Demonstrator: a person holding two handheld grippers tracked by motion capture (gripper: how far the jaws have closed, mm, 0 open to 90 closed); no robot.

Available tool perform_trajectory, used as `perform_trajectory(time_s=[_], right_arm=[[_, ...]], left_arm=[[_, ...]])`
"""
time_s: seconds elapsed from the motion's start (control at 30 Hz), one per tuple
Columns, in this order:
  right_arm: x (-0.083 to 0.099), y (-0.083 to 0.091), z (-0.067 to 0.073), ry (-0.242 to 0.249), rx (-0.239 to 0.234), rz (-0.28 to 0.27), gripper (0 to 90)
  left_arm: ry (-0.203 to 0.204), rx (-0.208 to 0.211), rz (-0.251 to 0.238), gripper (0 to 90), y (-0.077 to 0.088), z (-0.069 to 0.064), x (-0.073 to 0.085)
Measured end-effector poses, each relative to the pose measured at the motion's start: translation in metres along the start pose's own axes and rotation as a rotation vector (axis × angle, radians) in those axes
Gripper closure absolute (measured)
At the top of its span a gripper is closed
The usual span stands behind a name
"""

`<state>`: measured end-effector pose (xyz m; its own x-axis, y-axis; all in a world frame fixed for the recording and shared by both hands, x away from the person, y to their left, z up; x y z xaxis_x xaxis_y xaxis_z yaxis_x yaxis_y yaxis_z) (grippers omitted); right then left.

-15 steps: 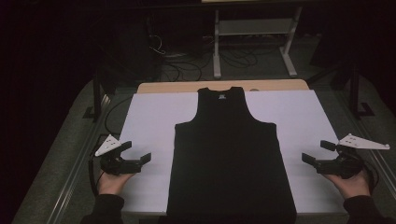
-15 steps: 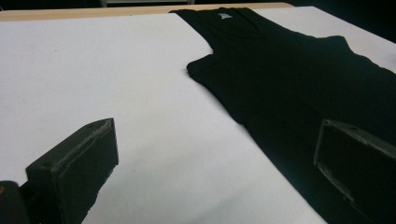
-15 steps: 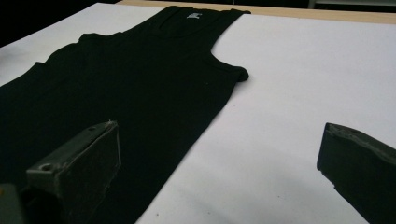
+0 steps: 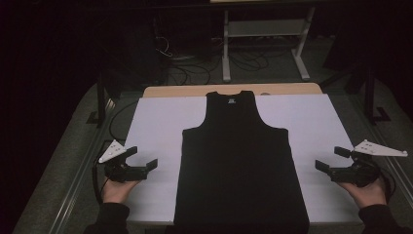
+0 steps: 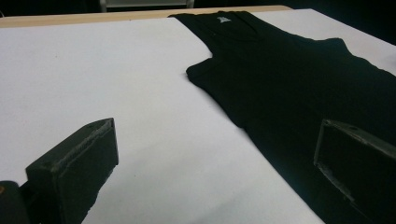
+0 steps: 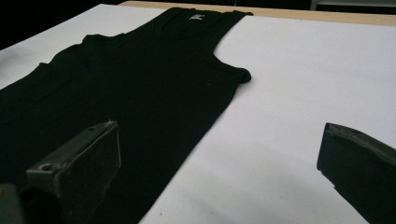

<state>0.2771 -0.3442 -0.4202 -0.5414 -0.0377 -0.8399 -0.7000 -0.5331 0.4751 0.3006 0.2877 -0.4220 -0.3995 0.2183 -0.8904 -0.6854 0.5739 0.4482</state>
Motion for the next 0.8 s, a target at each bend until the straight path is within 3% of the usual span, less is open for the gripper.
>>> perform_trajectory(time_s=[0.8], right_arm=[[0.0007, -0.0034, 0.0007, 0.012, -0.002, 0.026, 0.0]], left_arm=[[-0.016, 0.004, 0.019, 0.0, -0.0029, -0.0018, 0.0005]])
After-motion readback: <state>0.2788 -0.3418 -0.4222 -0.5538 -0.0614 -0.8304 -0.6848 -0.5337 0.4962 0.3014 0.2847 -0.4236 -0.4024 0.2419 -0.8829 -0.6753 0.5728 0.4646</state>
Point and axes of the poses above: each handheld gripper's, and its own axes: y roughly backward along the jaws, x roughly out of its underside, z roughly to its left, the point moved 2 cm from there along -y, roughly forward along the jaws, and after that the axes turned 5 degrees about -y, right-handed, at the moved point
